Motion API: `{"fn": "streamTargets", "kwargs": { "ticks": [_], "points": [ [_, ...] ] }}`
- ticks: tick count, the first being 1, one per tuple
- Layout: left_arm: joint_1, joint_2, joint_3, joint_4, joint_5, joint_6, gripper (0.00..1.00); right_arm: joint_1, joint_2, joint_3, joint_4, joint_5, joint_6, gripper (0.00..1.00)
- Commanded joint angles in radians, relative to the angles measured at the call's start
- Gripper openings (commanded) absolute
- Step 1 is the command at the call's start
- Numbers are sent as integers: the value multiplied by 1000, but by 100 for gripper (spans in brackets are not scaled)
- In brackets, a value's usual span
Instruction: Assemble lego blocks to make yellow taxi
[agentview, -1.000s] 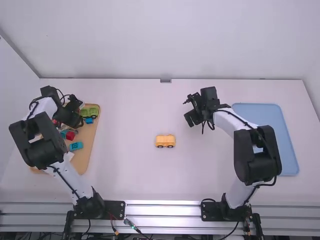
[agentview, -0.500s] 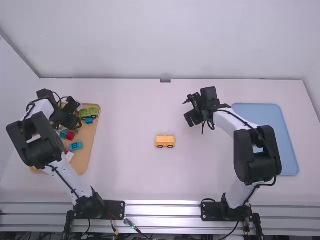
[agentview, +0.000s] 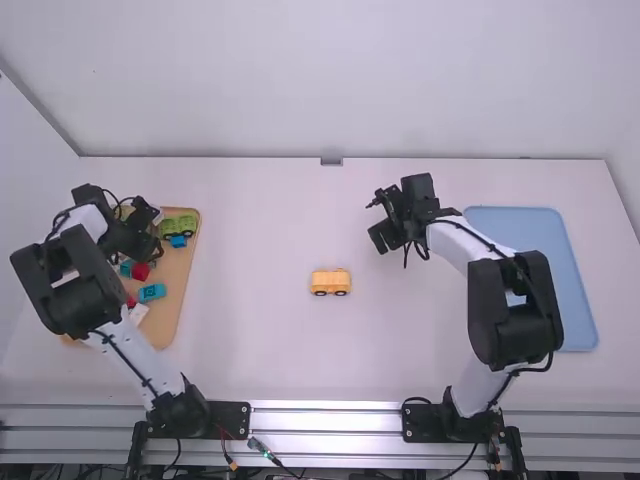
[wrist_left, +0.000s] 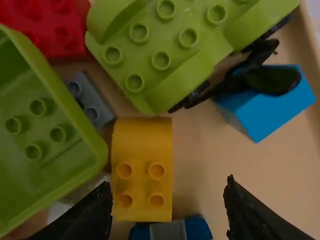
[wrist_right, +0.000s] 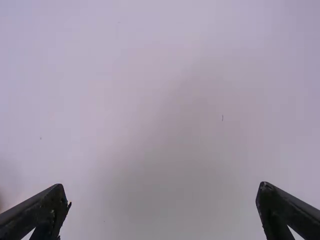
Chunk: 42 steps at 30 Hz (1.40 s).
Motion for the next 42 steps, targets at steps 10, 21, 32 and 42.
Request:
{"fn": "streamTargets", "kwargs": {
  "ticks": [10,21,32,42],
  "points": [
    [7,11,-32,21,93,31,50,0,-19,17,-4,-1,6,99],
    [0,11,-85,114,41,-22,50,-1,-19,17,-4,1,6,99],
    [3,11,-96,138,102,-18,38,0,-19,17,-4,-1,6,99],
    [7,11,-107,152,58,-22,19,-1,-19,17,-4,2,6,99]
  ]
}}
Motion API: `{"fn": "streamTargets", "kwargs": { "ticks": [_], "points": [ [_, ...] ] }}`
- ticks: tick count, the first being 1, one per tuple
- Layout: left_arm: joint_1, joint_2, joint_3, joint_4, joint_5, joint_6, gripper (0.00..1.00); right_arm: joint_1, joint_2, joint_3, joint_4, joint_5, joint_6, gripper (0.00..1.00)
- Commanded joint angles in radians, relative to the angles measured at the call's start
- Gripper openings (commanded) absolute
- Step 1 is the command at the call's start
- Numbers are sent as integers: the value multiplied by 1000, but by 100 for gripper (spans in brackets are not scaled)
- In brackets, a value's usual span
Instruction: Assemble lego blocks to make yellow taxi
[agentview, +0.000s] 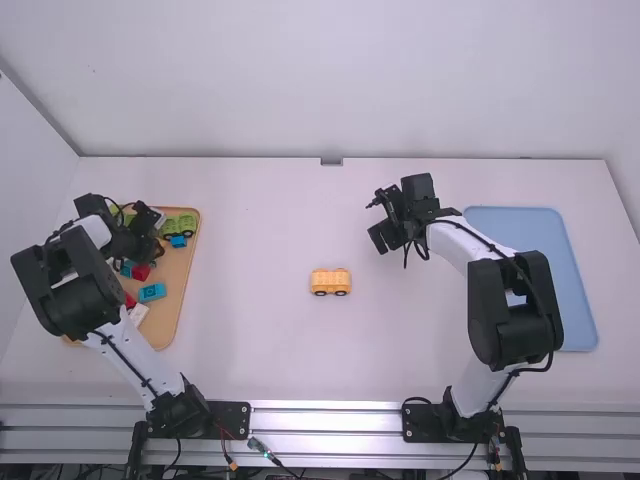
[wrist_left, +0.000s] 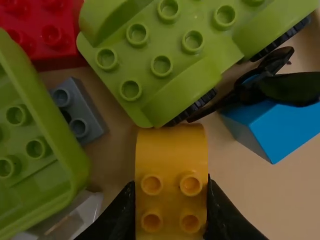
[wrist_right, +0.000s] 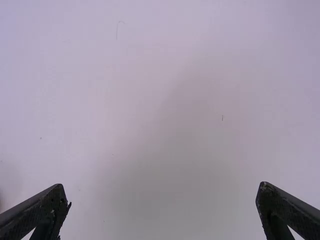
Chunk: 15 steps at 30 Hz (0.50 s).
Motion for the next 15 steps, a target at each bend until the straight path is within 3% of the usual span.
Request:
{"fn": "streamTargets", "kwargs": {
  "ticks": [1,7,15],
  "points": [
    [3,11,-16,-7,-8,-4,18,-1,-19,17,-4,2,5,99],
    [0,8,-2,-19,-8,-17,2,-1,-19,17,-3,2,5,99],
    [-10,-42,103,-220,36,-51,2,-1,-19,17,8,1,5,99]
  ]
}}
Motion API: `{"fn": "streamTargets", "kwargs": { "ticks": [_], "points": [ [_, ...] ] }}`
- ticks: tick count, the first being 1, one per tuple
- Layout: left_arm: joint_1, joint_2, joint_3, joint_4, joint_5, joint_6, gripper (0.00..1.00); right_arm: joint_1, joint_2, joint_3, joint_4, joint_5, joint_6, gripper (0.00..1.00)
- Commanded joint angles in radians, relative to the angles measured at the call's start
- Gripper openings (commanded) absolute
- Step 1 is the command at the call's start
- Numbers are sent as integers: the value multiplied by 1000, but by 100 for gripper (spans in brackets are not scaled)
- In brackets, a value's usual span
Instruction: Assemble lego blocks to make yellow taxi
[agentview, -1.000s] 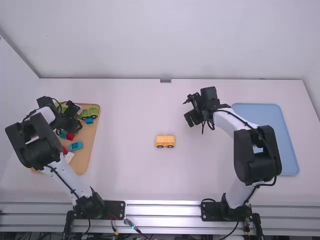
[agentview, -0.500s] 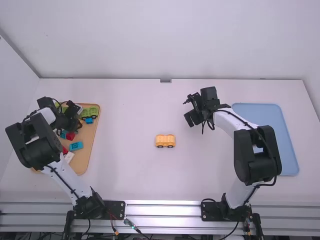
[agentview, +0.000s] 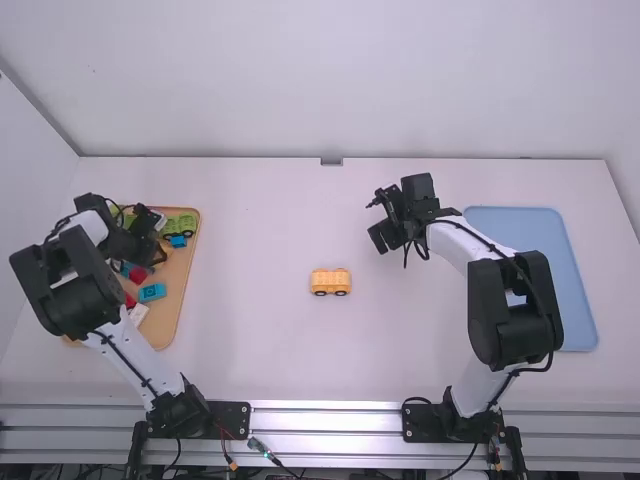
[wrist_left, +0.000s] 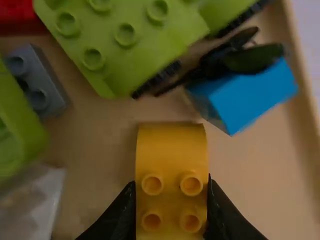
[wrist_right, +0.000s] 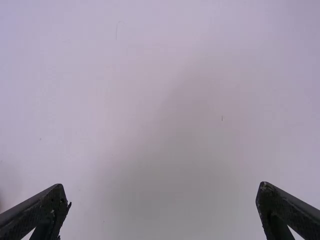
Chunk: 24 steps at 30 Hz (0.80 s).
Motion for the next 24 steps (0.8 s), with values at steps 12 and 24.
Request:
{"fn": "streamTargets", "kwargs": {
  "ticks": [12,24],
  "points": [
    [-191,-155,-45,23,38,-23,2,-1,-19,17,6,0,5,99],
    [-552,-417,-386,124,5,253,2,-1,-19,17,22,-2,1,99]
  ]
}}
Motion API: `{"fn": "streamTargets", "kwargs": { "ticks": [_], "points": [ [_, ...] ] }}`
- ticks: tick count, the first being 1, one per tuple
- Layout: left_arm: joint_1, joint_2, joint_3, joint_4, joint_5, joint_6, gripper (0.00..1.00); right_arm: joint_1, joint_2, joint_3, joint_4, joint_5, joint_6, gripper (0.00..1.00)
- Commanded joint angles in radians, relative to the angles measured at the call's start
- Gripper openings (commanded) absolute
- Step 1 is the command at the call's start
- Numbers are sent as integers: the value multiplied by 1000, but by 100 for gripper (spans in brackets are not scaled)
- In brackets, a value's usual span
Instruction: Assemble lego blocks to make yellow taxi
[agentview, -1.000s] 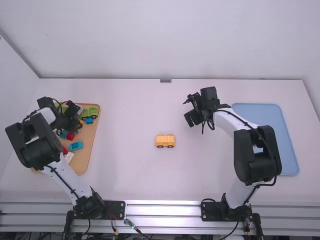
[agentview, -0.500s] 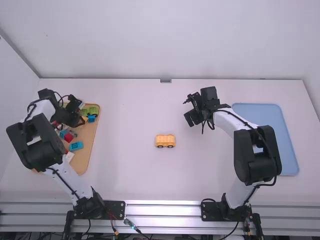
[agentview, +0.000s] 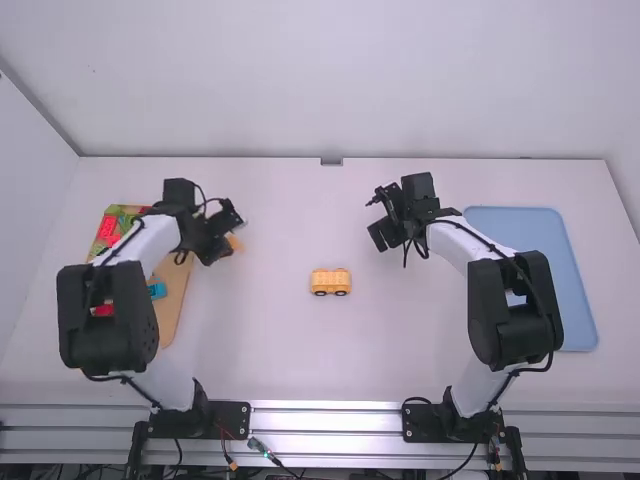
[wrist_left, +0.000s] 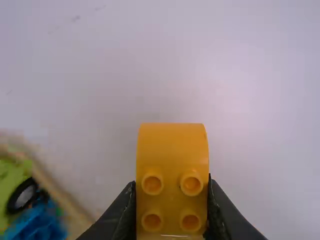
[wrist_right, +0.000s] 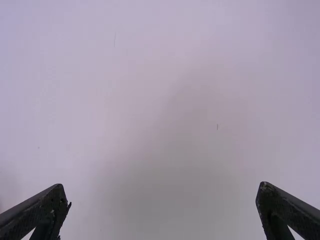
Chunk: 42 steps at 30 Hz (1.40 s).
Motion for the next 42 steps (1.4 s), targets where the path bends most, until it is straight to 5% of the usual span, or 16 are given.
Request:
{"fn": "streamTargets", "kwargs": {
  "ticks": [1,15,30,36,42],
  "points": [
    [-72,-44,-68,-7,57,187,2,-1,-19,17,-2,-1,3,99],
    [-191,-4,-151,117,209,214,2,-1,-19,16,-11,-2,3,99],
    [-277,153,-71,80,119,214,2,-1,-19,16,-19,-2,6,99],
    [-271,154,-106,116,34,216,15,-1,-19,16,-23,-1,3,99],
    [-276,154,-114,128,22,218,49,-1,-19,16,-31,-1,3,99]
  ]
}}
